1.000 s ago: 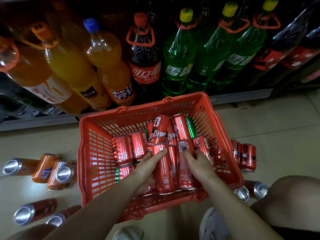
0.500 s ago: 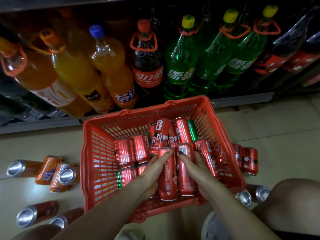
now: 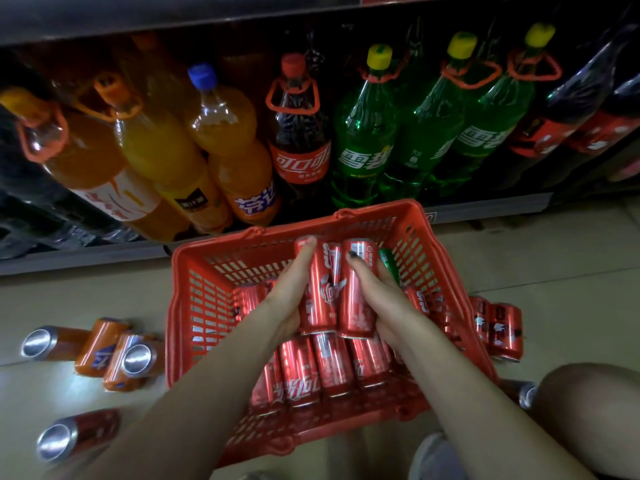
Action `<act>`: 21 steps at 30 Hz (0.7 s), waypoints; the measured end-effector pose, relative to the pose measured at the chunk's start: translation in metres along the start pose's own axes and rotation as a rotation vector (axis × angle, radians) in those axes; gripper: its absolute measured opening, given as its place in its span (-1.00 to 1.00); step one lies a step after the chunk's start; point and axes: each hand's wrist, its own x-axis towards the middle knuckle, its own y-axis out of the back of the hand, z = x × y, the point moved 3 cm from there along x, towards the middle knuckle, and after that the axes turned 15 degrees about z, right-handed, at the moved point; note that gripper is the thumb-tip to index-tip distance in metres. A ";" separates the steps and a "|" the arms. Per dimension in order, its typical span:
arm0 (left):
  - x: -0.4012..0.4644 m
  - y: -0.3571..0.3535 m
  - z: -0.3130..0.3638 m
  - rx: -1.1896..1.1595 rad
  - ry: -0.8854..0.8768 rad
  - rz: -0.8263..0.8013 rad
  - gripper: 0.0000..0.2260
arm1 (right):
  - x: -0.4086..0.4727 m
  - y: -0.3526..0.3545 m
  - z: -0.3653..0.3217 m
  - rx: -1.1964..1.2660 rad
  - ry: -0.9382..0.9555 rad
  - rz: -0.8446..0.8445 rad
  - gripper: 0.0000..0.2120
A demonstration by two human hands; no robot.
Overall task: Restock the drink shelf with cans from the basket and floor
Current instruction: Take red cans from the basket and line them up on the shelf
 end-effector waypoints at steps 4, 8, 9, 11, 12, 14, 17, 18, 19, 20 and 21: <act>0.009 0.002 0.007 -0.024 0.019 -0.015 -0.41 | 0.020 -0.011 -0.007 -0.053 -0.034 -0.081 -0.30; 0.018 0.009 0.006 -0.042 -0.001 0.031 -0.29 | 0.041 -0.012 0.000 -0.076 -0.050 -0.081 -0.38; 0.022 0.012 0.003 -0.039 0.001 0.051 -0.24 | 0.045 -0.012 0.003 -0.093 -0.069 -0.095 -0.37; 0.027 0.017 -0.002 -0.037 -0.012 0.067 -0.16 | 0.049 -0.012 0.009 -0.115 -0.092 -0.113 -0.35; 0.031 0.020 -0.004 -0.028 -0.023 0.076 -0.16 | 0.051 -0.013 0.010 -0.124 -0.091 -0.123 -0.34; 0.035 0.024 -0.007 0.008 -0.041 0.103 -0.25 | 0.052 -0.017 0.009 -0.129 -0.101 -0.145 -0.28; 0.041 0.025 -0.024 0.046 0.028 0.083 -0.16 | 0.052 -0.021 0.006 -0.143 -0.114 -0.171 -0.24; 0.042 0.024 -0.028 0.049 0.048 0.059 -0.11 | 0.053 -0.020 0.006 -0.143 -0.121 -0.165 -0.25; 0.046 0.024 -0.034 0.049 0.049 0.048 -0.07 | 0.053 -0.018 0.006 -0.147 -0.131 -0.160 -0.27; 0.047 0.023 -0.036 0.045 0.041 0.044 -0.05 | 0.052 -0.016 0.005 -0.143 -0.136 -0.158 -0.29; 0.050 0.023 -0.037 0.034 0.030 0.047 -0.03 | 0.049 -0.015 0.004 -0.141 -0.145 -0.161 -0.32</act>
